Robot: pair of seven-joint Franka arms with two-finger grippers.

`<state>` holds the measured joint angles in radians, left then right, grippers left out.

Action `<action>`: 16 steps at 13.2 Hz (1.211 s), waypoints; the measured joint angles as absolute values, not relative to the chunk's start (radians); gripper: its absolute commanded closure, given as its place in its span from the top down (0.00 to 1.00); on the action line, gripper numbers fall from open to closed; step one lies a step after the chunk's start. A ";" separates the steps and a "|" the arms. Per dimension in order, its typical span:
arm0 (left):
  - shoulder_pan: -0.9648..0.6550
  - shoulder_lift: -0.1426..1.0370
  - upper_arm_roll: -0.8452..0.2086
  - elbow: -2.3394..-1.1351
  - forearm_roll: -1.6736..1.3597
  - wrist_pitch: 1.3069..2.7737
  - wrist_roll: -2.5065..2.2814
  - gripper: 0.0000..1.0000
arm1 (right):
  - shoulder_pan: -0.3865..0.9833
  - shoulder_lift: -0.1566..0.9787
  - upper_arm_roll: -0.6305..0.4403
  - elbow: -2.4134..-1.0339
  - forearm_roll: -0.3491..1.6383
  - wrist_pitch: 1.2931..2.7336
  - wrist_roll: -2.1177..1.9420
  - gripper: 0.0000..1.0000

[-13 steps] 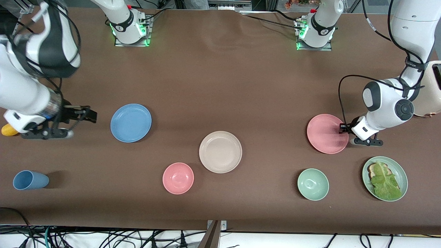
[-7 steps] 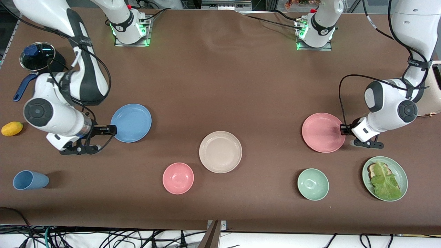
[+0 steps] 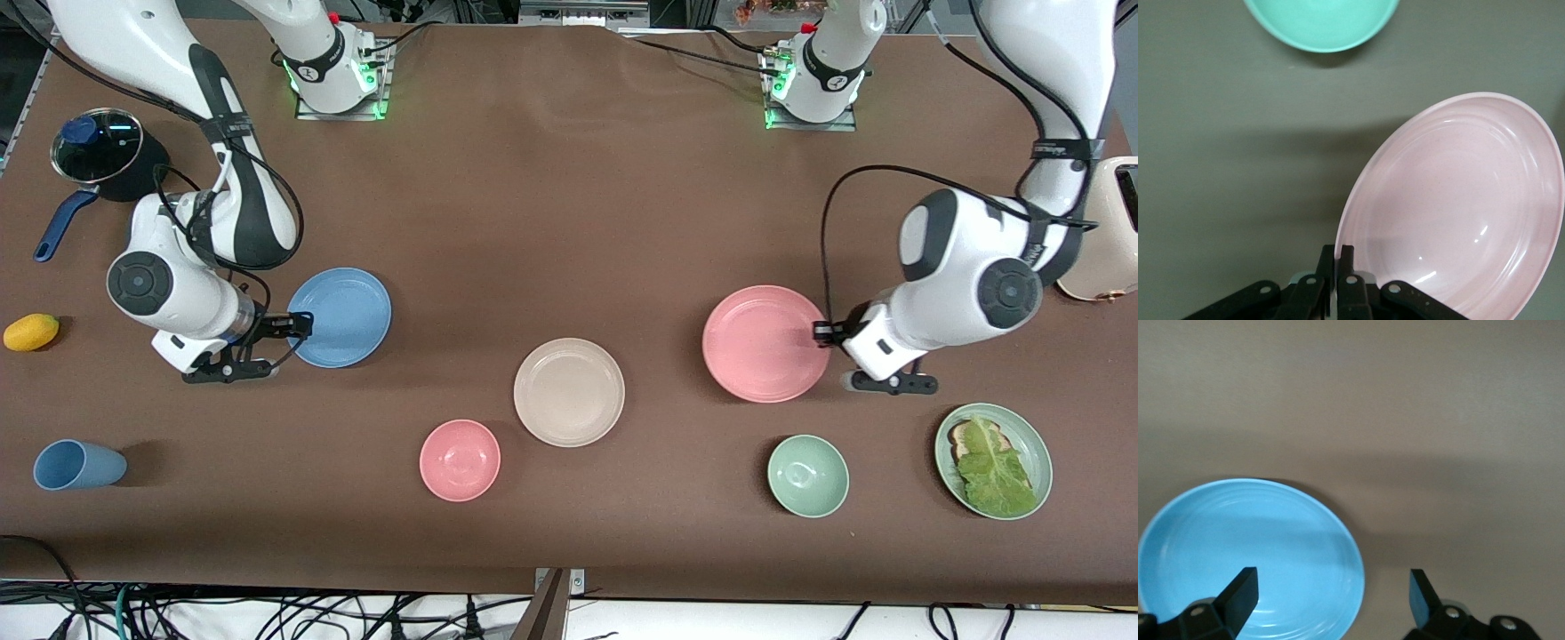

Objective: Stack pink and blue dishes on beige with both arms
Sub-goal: 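Move the pink plate toward the beige plate while the right gripper reaches the blue plate, then lower the pink plate onto the beige plate while the right gripper grasps the blue plate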

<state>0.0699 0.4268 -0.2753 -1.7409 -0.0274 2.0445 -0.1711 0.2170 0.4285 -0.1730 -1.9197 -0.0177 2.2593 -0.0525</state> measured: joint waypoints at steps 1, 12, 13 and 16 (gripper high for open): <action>0.021 0.438 -0.276 -1.715 -0.031 2.045 -0.229 0.00 | 0.213 0.422 -0.179 -1.960 -0.018 2.310 -0.062 1.00; -0.312 0.832 -0.275 -1.317 -0.038 2.288 -0.626 0.00 | 0.195 0.432 -0.184 -2.111 0.041 2.502 -0.087 0.65; -0.321 0.854 -0.274 -1.315 -0.038 2.308 -0.633 0.00 | 0.195 0.436 -0.184 -2.112 0.046 2.503 -0.089 0.65; -0.329 0.875 -0.270 -1.310 -0.038 2.318 -0.638 0.01 | 0.195 0.442 -0.181 -2.115 0.089 2.504 -0.095 0.54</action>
<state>-0.3290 0.8754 -0.2700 -1.3095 -0.0384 2.3180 -0.6376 0.1949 0.4423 -0.1807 -2.1147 0.0893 2.5040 -0.0946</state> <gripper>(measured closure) 0.952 0.352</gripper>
